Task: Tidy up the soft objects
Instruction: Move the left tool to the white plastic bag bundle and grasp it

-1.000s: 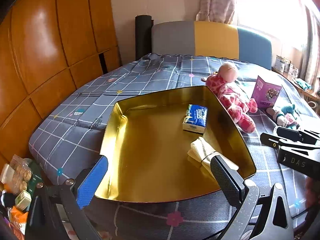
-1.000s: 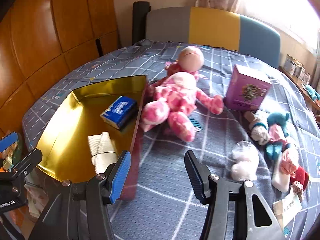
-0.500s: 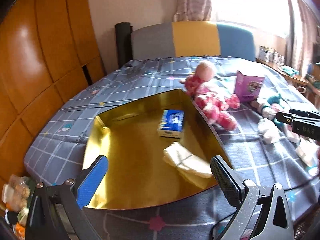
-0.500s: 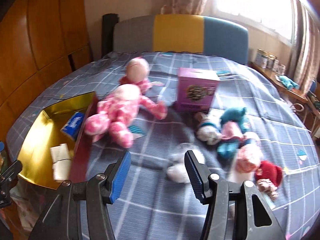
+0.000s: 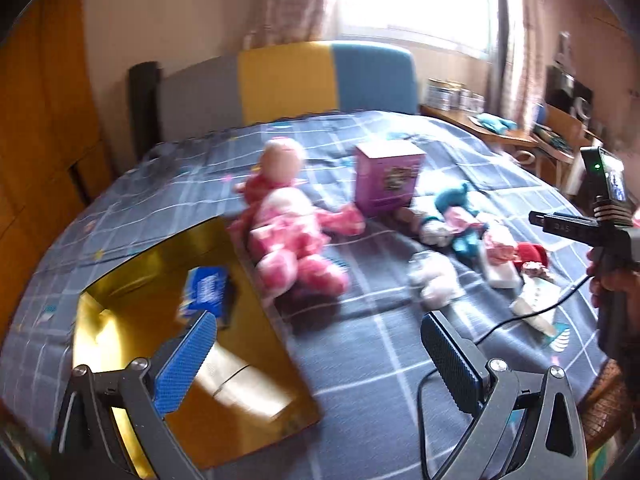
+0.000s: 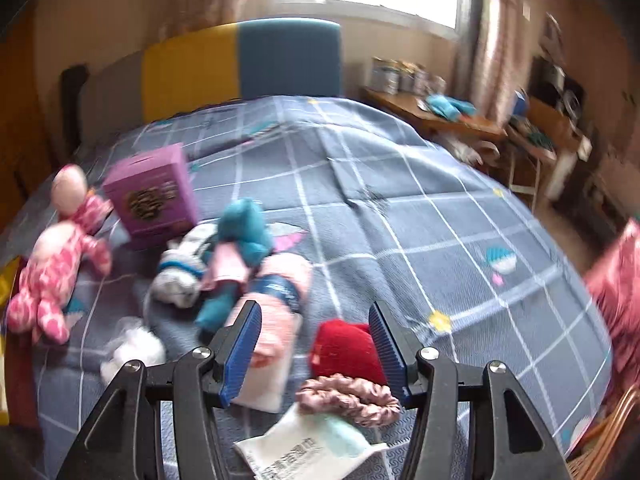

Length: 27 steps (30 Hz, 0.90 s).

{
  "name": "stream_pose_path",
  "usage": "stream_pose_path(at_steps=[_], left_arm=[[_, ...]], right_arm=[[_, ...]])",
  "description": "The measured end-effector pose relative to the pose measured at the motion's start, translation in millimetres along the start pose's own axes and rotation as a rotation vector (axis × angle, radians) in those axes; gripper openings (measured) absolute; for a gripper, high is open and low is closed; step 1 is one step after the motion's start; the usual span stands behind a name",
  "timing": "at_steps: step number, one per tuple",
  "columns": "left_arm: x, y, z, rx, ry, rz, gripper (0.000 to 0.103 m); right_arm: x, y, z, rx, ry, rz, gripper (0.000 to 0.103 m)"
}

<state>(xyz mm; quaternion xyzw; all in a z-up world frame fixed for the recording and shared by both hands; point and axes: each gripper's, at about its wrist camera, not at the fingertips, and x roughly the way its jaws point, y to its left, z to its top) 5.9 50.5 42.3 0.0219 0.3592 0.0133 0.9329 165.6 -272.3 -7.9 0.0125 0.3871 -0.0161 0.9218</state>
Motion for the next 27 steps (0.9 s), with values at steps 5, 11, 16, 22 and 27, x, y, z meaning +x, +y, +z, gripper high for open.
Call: stream_pose_path(at_steps=[5, 11, 16, 22, 27], left_arm=[[40, -35, 16, 0.039, 0.081, -0.093, 0.087], [96, -77, 25, 0.073, 0.183, -0.168, 0.069], [132, -103, 32, 0.068, 0.214, -0.191, 0.069], [171, -125, 33, 0.091, 0.269, -0.187, 0.070], [190, -128, 23, 0.094, 0.312, -0.191, 0.047]], right_arm=[[7, -25, 2, 0.130, 0.038, 0.048, 0.057], [11, -15, -1, 0.100, 0.070, 0.102, 0.057], [8, -3, -2, 0.035, 0.060, 0.099, 0.057], [-4, 12, -3, -0.065, -0.002, 0.056, 0.057], [-14, 29, -4, -0.161, -0.058, 0.025, 0.057]])
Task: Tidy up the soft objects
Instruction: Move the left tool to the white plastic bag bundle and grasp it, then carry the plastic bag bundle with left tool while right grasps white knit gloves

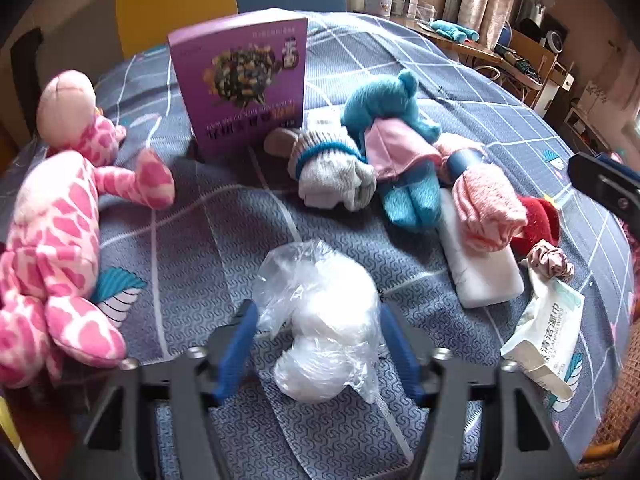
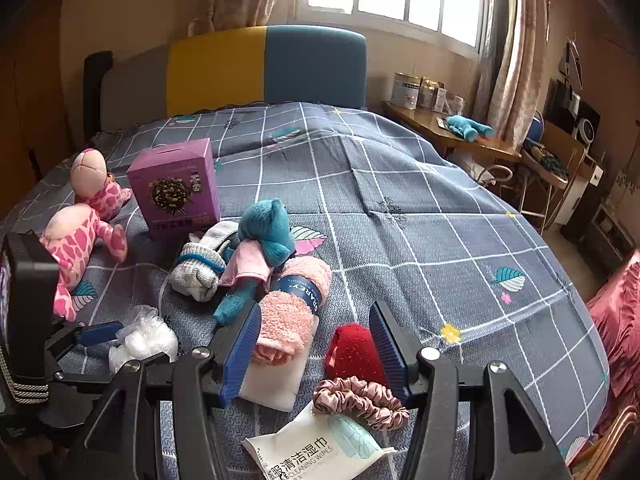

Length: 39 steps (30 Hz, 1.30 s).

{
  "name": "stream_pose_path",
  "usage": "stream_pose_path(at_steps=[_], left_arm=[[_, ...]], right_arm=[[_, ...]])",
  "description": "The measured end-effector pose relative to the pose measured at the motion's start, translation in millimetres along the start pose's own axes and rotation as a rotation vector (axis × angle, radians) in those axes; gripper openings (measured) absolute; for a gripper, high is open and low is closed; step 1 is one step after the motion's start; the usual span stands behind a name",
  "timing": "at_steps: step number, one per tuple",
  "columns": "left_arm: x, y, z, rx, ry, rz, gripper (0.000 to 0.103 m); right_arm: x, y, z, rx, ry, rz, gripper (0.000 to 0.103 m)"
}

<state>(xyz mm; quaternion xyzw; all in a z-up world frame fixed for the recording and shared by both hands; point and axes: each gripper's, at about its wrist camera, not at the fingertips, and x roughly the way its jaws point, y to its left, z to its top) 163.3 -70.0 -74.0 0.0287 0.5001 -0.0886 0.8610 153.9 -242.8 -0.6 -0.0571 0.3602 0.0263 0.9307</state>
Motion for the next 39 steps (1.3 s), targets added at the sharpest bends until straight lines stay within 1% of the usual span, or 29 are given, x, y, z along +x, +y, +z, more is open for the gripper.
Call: stream_pose_path(at_steps=[3, 6, 13, 15, 23, 26, 29, 31, 33, 39], left_arm=[[7, 4, -4, -0.022, 0.009, -0.019, 0.046], [8, 2, -5, -0.012, -0.007, -0.005, 0.045], [10, -1, -7, -0.002, -0.031, 0.017, 0.046], [10, 0, -6, -0.003, -0.034, 0.017, 0.047], [13, -3, -6, -0.008, -0.047, 0.027, 0.048], [14, -4, -5, -0.005, -0.048, 0.027, 0.046], [13, -1, -5, -0.014, -0.051, 0.028, 0.040], [8, 5, -5, -0.041, -0.049, 0.016, 0.038], [-3, 11, -8, -0.056, -0.068, 0.012, 0.038], [-59, 21, -25, -0.069, -0.155, -0.037, 0.038]], right_arm=[[-4, 8, 0, -0.038, -0.021, 0.006, 0.057], [-3, 12, 0, -0.057, -0.015, 0.009, 0.057], [-3, 13, -1, -0.056, -0.010, 0.015, 0.057], [-3, 13, -1, -0.059, -0.007, 0.015, 0.057], [-1, 13, -3, -0.058, -0.002, 0.013, 0.057], [0, 13, -4, -0.058, 0.002, 0.009, 0.057], [3, 13, -4, -0.061, 0.012, 0.004, 0.057], [6, 11, -4, -0.050, 0.027, 0.008, 0.057], [9, 6, -4, -0.024, 0.044, 0.018, 0.057], [21, -6, -7, 0.065, 0.116, 0.071, 0.057]])
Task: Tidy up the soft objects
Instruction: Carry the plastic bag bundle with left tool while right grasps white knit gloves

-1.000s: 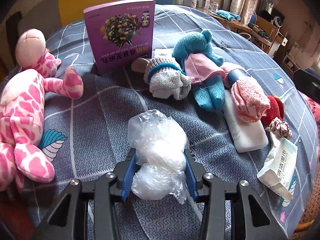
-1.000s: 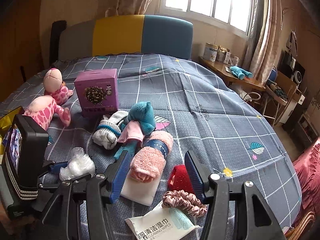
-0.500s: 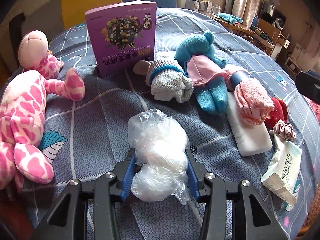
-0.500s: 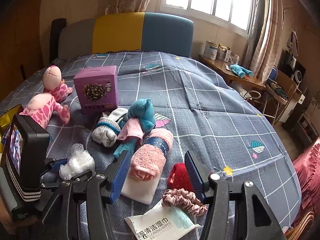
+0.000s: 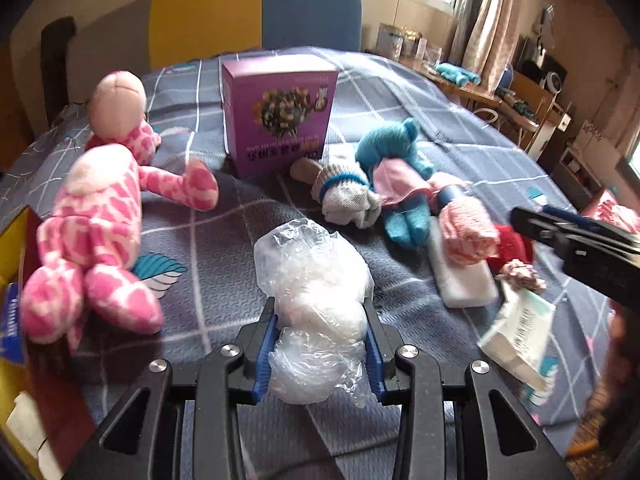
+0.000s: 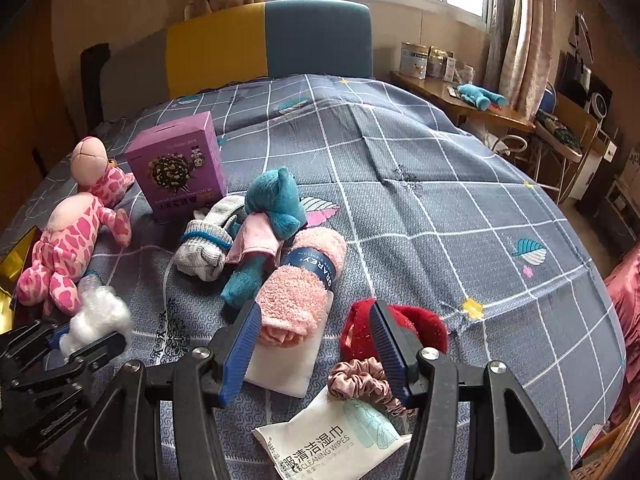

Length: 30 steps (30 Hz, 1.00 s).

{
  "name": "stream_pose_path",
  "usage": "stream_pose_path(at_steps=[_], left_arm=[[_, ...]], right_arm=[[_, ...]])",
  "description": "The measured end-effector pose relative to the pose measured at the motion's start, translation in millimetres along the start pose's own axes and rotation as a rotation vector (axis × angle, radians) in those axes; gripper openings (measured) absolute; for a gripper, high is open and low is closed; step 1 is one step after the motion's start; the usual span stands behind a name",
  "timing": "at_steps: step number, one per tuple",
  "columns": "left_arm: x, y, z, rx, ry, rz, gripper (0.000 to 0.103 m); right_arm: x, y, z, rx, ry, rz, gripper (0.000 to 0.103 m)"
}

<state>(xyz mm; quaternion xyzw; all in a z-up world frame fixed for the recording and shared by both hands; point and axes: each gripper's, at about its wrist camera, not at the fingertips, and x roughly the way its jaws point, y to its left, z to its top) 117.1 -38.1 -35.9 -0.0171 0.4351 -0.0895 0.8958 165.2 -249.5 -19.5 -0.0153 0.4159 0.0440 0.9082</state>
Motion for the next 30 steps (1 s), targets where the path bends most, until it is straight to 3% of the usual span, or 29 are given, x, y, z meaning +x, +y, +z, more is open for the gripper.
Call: stream_pose_path(at_steps=[6, 14, 19, 24, 25, 28, 30], left_arm=[[-45, 7, -18, 0.012, -0.042, -0.048, 0.038], [-83, 29, -37, -0.026, -0.090, -0.083, 0.038], [-103, 49, -43, -0.073, -0.117, -0.085, 0.038], [-114, 68, -49, -0.124, -0.127, -0.081, 0.039], [-115, 71, -50, -0.132, -0.128, -0.080, 0.039], [-117, 78, -53, -0.146, -0.129, -0.072, 0.039], [-117, 81, -54, -0.154, -0.128, -0.070, 0.039]], right_arm=[[6, 10, 4, 0.044, 0.054, 0.154, 0.057], [41, 66, 47, -0.042, 0.090, 0.207, 0.057], [87, 97, 73, -0.095, 0.133, 0.147, 0.057], [139, 112, 78, -0.132, 0.248, 0.095, 0.056], [145, 114, 77, -0.144, 0.260, 0.081, 0.048], [147, 111, 78, -0.149, 0.254, 0.077, 0.037], [136, 110, 78, -0.165, 0.239, 0.087, 0.035]])
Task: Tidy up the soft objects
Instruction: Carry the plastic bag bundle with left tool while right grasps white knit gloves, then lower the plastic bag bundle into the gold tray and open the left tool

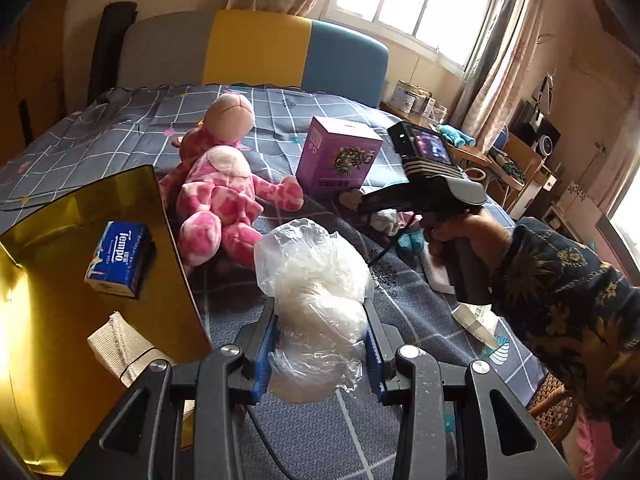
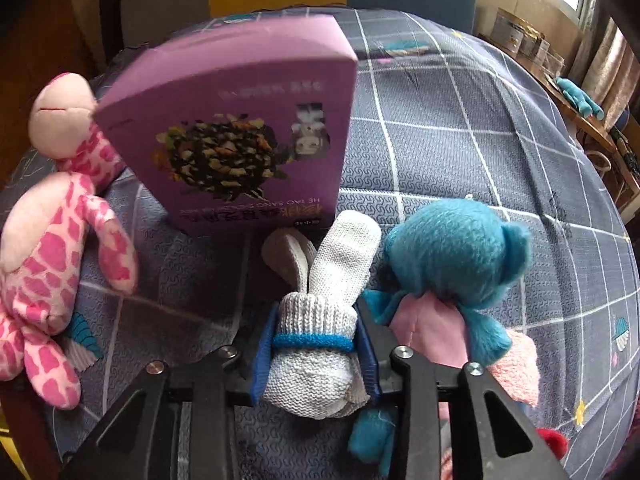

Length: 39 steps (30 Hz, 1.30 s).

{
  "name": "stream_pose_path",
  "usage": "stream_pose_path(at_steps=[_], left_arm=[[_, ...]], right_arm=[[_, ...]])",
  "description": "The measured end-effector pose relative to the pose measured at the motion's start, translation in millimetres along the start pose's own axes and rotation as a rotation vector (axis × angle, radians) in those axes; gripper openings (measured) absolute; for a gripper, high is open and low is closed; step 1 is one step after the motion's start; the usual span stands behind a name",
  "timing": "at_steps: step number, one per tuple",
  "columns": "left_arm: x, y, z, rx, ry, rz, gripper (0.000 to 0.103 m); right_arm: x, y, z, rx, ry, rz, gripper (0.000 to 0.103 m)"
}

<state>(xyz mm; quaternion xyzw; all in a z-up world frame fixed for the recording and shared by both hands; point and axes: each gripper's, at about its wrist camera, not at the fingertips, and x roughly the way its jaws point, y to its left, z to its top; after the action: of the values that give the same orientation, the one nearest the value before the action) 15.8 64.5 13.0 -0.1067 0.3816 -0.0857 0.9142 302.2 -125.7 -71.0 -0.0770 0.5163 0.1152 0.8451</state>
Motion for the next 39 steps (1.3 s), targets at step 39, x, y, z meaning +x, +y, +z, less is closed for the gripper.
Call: stream_pose_path(at_steps=[39], left_arm=[[-26, 208, 25, -0.444, 0.016, 0.284, 0.040]], right_arm=[[-57, 28, -146, -0.099, 0.040, 0.245, 0.041]])
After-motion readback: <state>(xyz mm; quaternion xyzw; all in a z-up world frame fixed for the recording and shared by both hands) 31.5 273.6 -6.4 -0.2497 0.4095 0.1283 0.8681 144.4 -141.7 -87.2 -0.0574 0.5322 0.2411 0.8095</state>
